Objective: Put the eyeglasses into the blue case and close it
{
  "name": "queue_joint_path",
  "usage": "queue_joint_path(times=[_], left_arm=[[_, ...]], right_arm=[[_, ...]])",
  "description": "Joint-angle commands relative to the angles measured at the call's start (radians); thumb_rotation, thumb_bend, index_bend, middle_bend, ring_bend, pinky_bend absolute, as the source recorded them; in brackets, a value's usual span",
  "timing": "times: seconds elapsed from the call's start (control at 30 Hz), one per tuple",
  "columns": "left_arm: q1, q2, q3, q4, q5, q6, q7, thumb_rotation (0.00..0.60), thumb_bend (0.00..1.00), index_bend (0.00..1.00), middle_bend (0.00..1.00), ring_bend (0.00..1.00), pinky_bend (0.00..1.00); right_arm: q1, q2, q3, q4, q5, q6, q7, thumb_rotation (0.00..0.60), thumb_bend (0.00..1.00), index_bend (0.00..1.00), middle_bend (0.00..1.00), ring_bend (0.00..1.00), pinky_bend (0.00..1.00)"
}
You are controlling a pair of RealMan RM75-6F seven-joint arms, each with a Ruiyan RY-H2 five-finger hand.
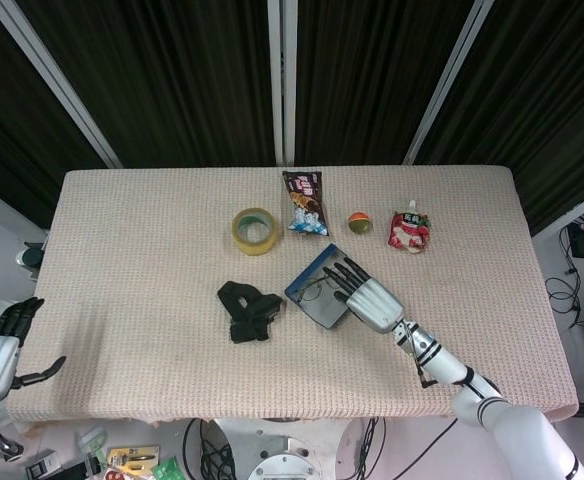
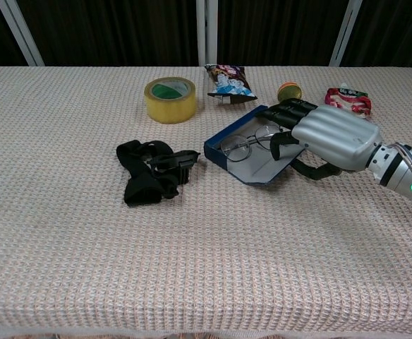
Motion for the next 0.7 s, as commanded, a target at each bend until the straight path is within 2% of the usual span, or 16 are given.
queue_joint_path(times=[0.03, 0.17, 0.37, 0.47, 0.7], left_arm=[[-0.001, 0.0, -0.001, 0.002, -0.001, -0.002, -0.002, 0.381, 0.18, 0.05, 0.08, 0.09, 0.24], [-0.002, -0.001, -0.002, 0.004, -0.002, -0.004, -0.003, 0.382, 0.18, 0.05, 0.08, 0.09, 0.24], [-0.002, 0.001, -0.003, -0.002, 0.0, 0.0, -0.006, 0.379, 0.18, 0.05, 0.08, 0.09, 0.24], [-0.002, 0.003, -0.002, -0.006, 0.003, 0.0, -0.006, 0.383, 0.18, 0.05, 0.08, 0.09, 0.24], [-0.003, 0.005, 0.0, -0.014, 0.005, -0.001, 0.0, 0.383, 0.18, 0.05, 0.08, 0.09, 0.24]], right_arm=[[0.0, -0.009, 0.004, 0.009, 0.005, 0.015, 0.003, 0.6, 0.46, 0.59, 0.0, 0.0, 0.0], [-0.002, -0.017, 0.012, 0.023, 0.014, 0.034, 0.006, 0.6, 0.44, 0.78, 0.0, 0.0, 0.0], [-0.016, 0.004, 0.013, 0.008, 0.019, 0.077, 0.015, 0.6, 0.38, 0.95, 0.0, 0.0, 0.0], [-0.039, 0.039, 0.01, -0.025, 0.018, 0.12, 0.014, 0.6, 0.38, 0.99, 0.0, 0.0, 0.0], [-0.12, 0.183, -0.011, -0.189, 0.015, 0.216, -0.022, 0.6, 0.38, 1.0, 0.01, 0.0, 0.0]])
